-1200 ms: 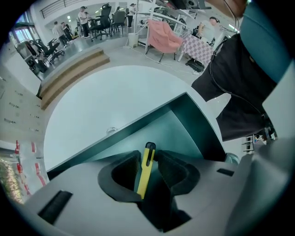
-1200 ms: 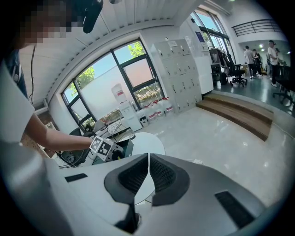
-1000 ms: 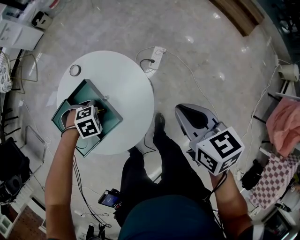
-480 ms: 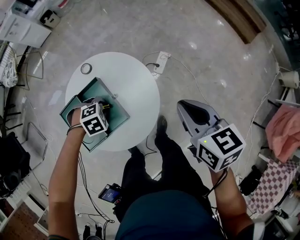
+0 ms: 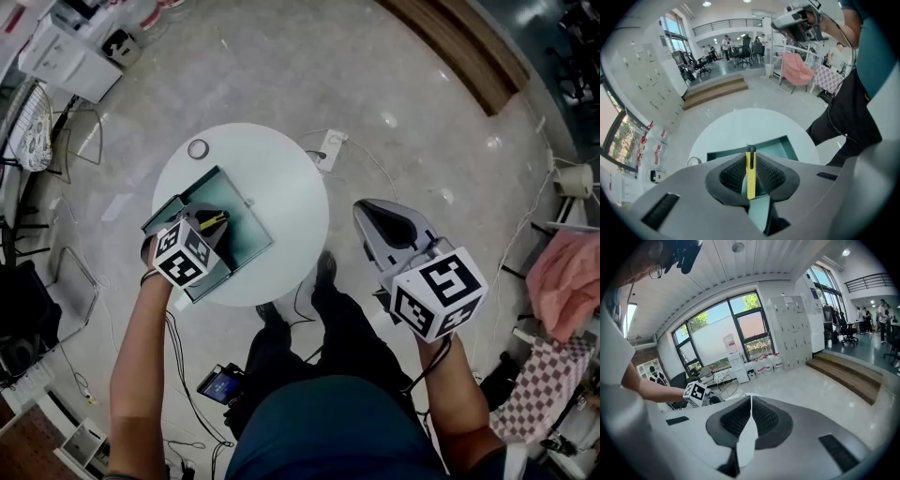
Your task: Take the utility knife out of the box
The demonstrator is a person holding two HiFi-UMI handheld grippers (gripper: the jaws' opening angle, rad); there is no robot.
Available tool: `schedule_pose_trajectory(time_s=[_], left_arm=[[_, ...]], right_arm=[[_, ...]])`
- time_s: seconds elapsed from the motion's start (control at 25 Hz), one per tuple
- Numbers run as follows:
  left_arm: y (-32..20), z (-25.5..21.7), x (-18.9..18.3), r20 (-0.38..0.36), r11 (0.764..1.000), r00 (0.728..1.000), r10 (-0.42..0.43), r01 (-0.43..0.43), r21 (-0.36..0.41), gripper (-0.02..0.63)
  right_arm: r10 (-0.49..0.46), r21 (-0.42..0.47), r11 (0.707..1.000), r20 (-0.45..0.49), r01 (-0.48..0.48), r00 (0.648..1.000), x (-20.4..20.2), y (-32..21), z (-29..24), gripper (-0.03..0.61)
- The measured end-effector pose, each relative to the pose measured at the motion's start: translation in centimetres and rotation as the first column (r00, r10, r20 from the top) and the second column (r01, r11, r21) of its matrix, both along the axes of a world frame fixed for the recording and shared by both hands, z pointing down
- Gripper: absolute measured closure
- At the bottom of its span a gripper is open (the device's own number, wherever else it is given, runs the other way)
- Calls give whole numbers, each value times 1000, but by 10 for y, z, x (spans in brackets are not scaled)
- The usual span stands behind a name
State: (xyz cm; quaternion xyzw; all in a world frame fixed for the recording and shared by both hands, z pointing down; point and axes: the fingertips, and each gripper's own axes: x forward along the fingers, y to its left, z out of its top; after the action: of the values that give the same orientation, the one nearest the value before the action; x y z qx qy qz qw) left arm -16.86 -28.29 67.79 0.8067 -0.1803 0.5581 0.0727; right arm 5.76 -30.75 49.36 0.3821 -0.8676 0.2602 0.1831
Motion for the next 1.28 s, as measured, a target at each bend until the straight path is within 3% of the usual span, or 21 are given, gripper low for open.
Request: schedule_pose_trajectory(time_s=[0.24,0.52,0.8,1.0,1.28], left_arm=[[6,-73,0,-191,983,971,-147,164,79,535],[24,-163,-18,-322,944,927,-193,265,195,535],[57,-248,-34,-434,882,874,-218,367,295,535],[83,-299,-43,-520,831,821,-235,447,331,535],[122,-369,-49,-625,772,755,-197,513,376,535]], right_arm=[[-26,40,999,1,26,1000,-15,18,-34,540],[-59,112,992,-7,60,998,-41,32,-80,540],[-92,175,980,-14,94,996,-62,55,-123,540],[-115,226,967,-29,119,993,-71,75,-153,540],[-146,326,932,-66,160,987,-86,102,-199,541]])
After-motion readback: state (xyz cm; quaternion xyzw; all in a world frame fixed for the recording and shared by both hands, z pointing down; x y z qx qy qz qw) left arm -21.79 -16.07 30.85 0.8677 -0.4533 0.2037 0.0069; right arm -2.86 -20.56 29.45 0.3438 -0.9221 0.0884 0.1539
